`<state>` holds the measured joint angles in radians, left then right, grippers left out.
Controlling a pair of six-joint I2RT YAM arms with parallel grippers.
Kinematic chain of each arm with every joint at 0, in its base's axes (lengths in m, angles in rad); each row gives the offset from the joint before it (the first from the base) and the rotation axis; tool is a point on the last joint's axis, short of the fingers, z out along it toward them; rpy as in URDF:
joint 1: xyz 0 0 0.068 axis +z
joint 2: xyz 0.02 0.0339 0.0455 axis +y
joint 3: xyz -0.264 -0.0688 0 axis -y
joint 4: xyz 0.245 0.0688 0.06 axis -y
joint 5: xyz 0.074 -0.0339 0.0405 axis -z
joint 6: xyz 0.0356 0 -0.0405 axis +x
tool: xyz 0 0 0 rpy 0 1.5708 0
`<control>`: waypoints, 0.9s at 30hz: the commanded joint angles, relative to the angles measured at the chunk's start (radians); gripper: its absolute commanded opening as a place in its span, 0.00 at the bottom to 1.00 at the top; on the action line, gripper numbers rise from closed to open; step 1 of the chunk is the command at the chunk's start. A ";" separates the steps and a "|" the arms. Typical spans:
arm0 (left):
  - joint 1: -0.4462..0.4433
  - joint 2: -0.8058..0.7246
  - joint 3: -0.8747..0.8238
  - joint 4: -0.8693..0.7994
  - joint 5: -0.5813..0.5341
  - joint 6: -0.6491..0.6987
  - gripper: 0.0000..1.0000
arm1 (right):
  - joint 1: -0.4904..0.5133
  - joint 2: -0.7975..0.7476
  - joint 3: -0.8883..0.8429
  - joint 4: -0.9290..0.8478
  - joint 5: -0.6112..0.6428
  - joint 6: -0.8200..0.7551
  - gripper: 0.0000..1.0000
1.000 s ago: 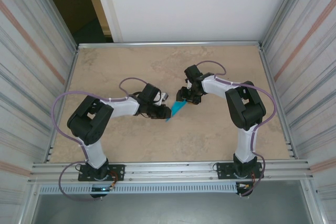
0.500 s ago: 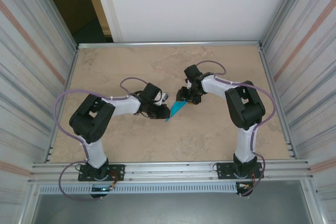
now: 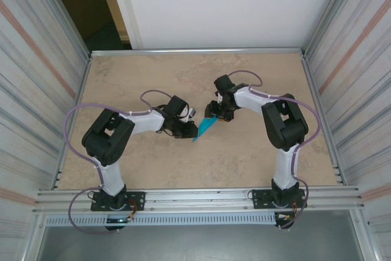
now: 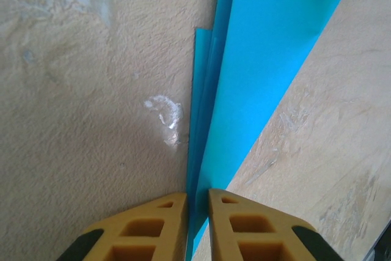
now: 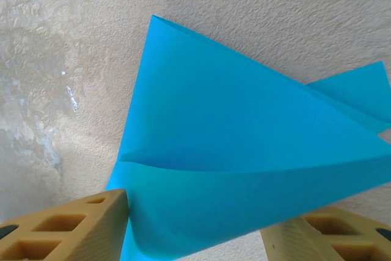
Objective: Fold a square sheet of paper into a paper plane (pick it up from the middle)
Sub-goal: Fold the wing for the fifth time at the center of the table.
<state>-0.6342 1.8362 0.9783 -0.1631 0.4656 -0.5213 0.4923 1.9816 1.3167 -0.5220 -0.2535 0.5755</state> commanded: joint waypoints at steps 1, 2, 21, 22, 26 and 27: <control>-0.009 0.058 -0.007 -0.059 -0.044 -0.006 0.18 | -0.003 0.044 -0.040 -0.011 -0.008 0.004 0.61; -0.009 0.058 -0.007 -0.061 -0.044 -0.004 0.19 | -0.010 0.013 -0.041 -0.004 -0.021 0.003 0.62; -0.013 0.064 0.000 -0.059 -0.036 -0.003 0.19 | 0.026 -0.317 -0.260 0.284 -0.234 0.002 0.42; -0.013 0.064 -0.001 -0.060 -0.037 -0.005 0.19 | 0.033 -0.289 -0.243 0.286 -0.241 0.008 0.36; -0.014 0.061 -0.007 -0.058 -0.038 -0.006 0.19 | 0.045 -0.208 -0.210 0.316 -0.266 0.025 0.25; -0.015 0.061 -0.008 -0.057 -0.038 -0.008 0.19 | 0.046 -0.194 -0.206 0.325 -0.272 0.029 0.22</control>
<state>-0.6342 1.8404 0.9874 -0.1780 0.4656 -0.5217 0.5362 1.7500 1.0817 -0.2298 -0.4839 0.5846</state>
